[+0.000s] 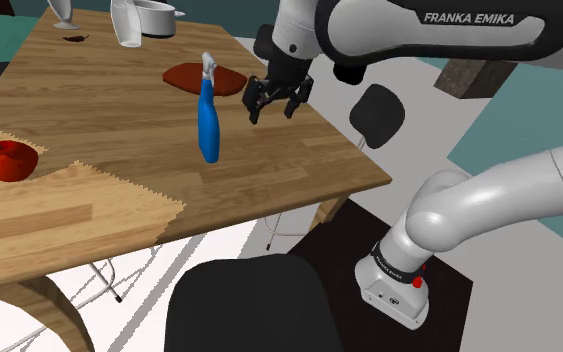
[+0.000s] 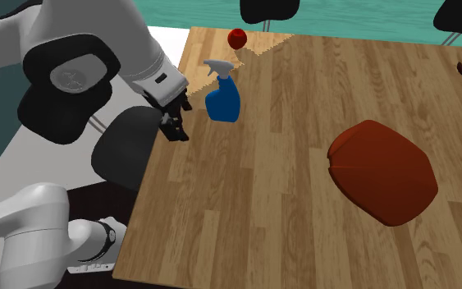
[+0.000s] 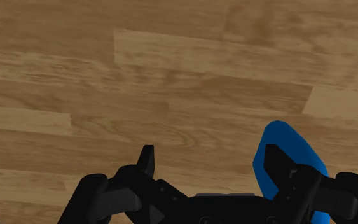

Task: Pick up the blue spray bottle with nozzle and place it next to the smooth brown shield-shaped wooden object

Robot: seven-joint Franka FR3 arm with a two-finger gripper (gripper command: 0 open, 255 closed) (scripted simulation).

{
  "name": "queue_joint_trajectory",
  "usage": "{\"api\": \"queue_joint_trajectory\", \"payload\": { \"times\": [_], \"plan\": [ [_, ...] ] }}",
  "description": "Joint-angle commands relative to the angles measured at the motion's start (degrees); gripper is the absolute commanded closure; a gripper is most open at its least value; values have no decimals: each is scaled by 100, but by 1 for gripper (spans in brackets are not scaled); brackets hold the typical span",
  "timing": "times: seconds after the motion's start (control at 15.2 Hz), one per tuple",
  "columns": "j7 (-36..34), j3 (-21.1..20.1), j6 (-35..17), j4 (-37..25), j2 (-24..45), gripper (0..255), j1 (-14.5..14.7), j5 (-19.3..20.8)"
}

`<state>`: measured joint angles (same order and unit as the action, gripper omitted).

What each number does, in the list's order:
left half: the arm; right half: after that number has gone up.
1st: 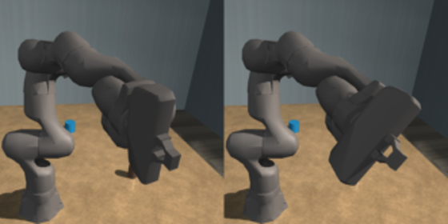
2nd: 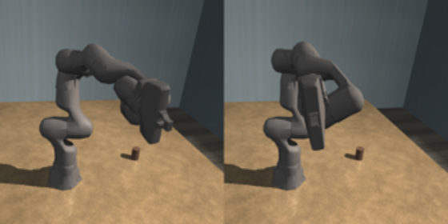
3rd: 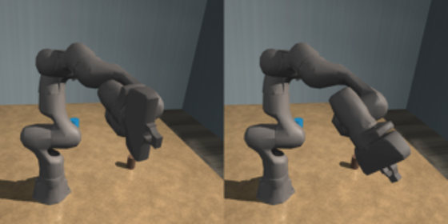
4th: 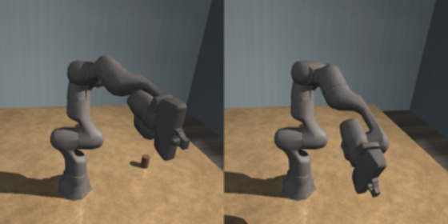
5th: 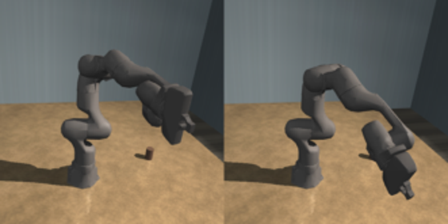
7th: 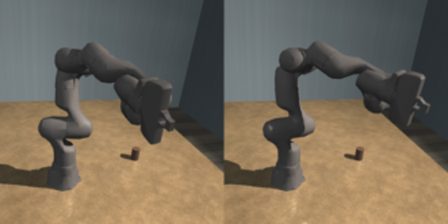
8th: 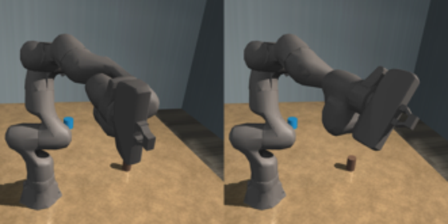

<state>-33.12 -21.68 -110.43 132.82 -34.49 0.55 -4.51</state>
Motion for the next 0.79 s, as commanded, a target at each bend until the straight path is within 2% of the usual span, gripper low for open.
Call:
{"api": "queue_joint_trajectory", "payload": {
  "times": [0.0,0.26,0.46,0.73],
  "plan": [
    [-491,-365,-273,-185,279,0,-99,110],
    [-1489,-1106,-684,-685,934,0,-420,571],
    [-2334,-1714,-861,-1175,1524,0,-736,1143],
    [-2497,-1814,-1088,-1105,1704,0,-815,1309]
  ]
}}
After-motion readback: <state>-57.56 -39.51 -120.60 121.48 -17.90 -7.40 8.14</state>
